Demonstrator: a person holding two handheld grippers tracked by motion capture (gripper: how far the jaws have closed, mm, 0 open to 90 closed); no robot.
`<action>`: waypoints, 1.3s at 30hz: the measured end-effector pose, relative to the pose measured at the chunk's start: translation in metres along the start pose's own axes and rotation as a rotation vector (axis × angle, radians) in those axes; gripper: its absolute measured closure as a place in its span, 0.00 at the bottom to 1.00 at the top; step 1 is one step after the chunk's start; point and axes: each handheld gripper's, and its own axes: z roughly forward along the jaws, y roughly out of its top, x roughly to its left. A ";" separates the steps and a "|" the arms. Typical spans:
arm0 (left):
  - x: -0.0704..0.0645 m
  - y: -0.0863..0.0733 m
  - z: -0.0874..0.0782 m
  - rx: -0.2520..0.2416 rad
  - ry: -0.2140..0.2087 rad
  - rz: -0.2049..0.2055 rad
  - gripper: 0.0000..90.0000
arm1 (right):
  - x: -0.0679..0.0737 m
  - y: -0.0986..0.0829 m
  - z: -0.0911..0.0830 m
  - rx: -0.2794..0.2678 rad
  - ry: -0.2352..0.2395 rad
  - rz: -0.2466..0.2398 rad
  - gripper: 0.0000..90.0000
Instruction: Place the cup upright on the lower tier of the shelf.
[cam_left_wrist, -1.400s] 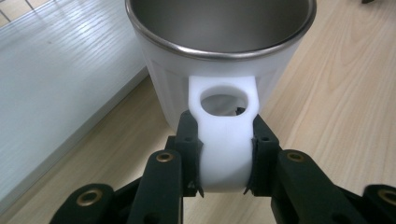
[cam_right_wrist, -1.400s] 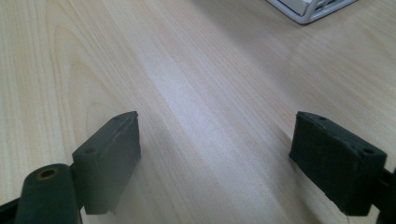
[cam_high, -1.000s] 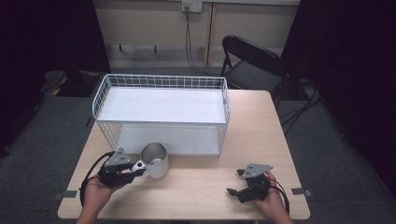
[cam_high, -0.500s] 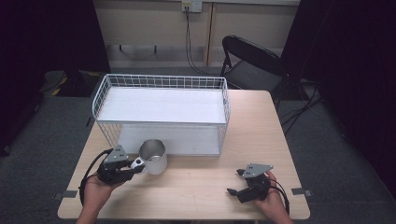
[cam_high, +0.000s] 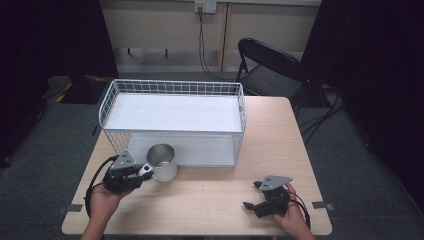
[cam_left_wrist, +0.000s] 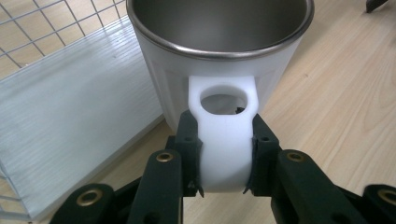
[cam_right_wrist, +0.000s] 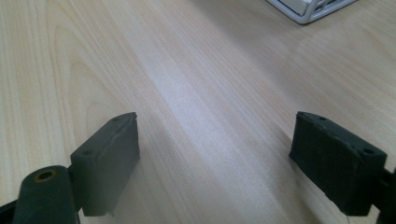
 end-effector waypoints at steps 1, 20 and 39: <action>0.001 0.000 0.000 -0.004 0.001 -0.001 0.80 | 0.000 0.000 0.000 0.001 -0.001 -0.001 0.16; 0.003 0.008 0.006 -0.025 0.054 -0.018 0.80 | 0.000 0.000 0.000 0.001 -0.002 -0.001 0.16; 0.008 0.019 0.016 -0.043 0.096 -0.054 0.80 | 0.000 0.000 0.000 0.001 -0.003 -0.001 0.16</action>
